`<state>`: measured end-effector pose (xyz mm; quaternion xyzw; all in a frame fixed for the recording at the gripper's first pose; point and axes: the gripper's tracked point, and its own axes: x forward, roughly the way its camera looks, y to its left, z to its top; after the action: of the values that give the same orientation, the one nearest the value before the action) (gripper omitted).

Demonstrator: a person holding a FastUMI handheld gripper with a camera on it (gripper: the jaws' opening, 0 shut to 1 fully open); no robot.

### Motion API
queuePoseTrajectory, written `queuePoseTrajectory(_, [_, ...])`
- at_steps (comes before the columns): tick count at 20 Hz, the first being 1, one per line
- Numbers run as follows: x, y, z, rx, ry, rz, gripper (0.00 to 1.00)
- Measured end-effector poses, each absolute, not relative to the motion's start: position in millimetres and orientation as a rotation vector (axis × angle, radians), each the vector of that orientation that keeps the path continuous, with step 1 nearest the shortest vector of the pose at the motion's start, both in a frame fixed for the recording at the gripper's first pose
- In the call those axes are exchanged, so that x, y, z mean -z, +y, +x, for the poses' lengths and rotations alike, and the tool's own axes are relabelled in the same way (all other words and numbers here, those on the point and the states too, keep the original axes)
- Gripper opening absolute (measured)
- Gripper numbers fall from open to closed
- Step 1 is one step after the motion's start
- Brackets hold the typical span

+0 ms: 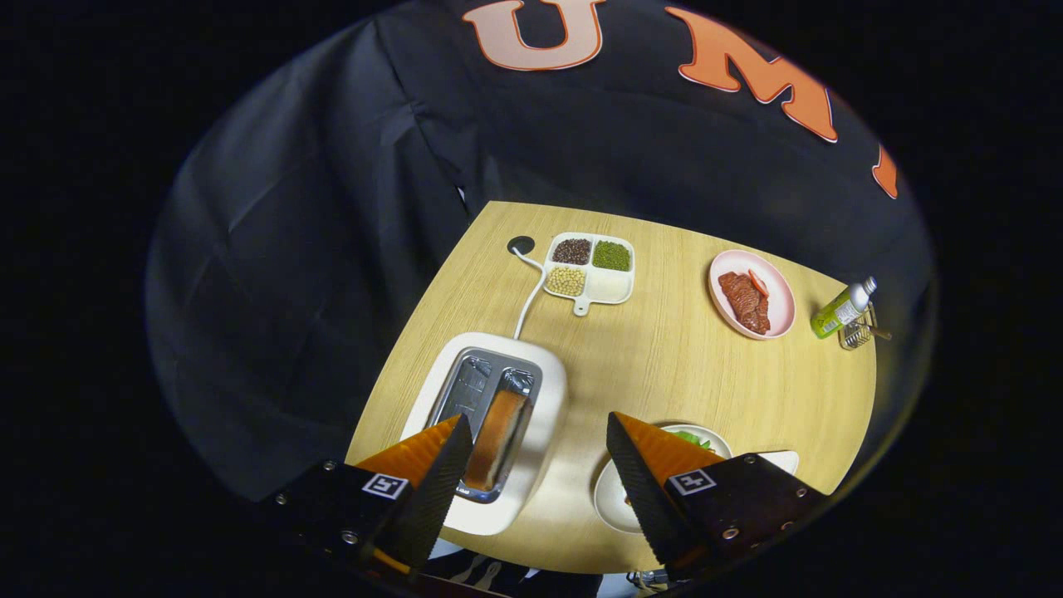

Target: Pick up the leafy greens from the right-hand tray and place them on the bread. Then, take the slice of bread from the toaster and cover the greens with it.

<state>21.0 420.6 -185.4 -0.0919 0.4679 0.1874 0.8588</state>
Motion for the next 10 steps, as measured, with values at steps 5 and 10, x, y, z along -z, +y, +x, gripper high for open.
queuePoseTrajectory(5, [201.1,432.2,22.6,-0.373,1.017,-0.193,0.84])
queuePoseTrajectory(10, [216.7,438.8,24.7,-0.359,1.036,-0.201,0.55])
